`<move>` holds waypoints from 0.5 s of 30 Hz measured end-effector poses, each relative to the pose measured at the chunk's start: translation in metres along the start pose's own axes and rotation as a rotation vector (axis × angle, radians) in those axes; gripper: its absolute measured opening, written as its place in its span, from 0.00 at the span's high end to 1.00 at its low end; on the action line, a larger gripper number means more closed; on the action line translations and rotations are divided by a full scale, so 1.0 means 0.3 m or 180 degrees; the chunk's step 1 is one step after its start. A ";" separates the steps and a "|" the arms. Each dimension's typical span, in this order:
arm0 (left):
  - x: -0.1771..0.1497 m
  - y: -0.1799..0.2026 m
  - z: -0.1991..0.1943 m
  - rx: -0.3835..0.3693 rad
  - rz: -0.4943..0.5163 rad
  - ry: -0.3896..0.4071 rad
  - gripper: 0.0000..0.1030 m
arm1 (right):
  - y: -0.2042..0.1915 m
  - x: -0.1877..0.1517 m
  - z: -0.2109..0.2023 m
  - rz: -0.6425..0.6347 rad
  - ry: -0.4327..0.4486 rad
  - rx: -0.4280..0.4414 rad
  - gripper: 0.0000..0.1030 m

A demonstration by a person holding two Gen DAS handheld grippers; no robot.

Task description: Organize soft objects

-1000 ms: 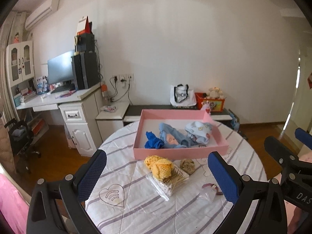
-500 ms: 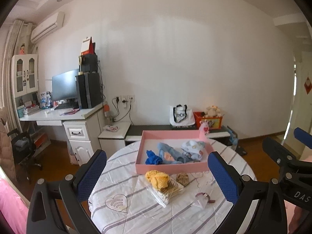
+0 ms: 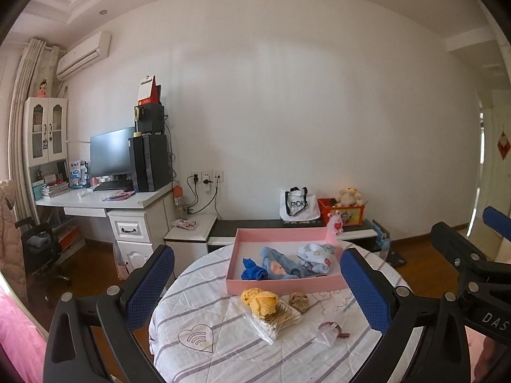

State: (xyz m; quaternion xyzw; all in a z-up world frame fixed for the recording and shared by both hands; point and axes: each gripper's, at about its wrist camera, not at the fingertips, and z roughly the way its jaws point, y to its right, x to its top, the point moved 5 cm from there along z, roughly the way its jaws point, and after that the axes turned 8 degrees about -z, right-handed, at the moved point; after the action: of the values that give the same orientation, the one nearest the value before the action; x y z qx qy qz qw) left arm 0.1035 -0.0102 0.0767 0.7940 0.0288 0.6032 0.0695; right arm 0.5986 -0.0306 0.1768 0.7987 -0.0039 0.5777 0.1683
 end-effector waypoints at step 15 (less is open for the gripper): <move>-0.016 0.011 -0.001 0.0101 0.0032 0.0009 0.00 | 0.001 -0.004 -0.004 -0.0004 0.0006 0.0000 0.00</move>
State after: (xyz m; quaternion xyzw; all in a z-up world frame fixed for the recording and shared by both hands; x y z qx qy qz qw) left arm 0.1016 -0.0140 0.0726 0.7943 0.0344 0.6042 0.0539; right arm 0.5971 -0.0308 0.1760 0.7982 -0.0033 0.5783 0.1687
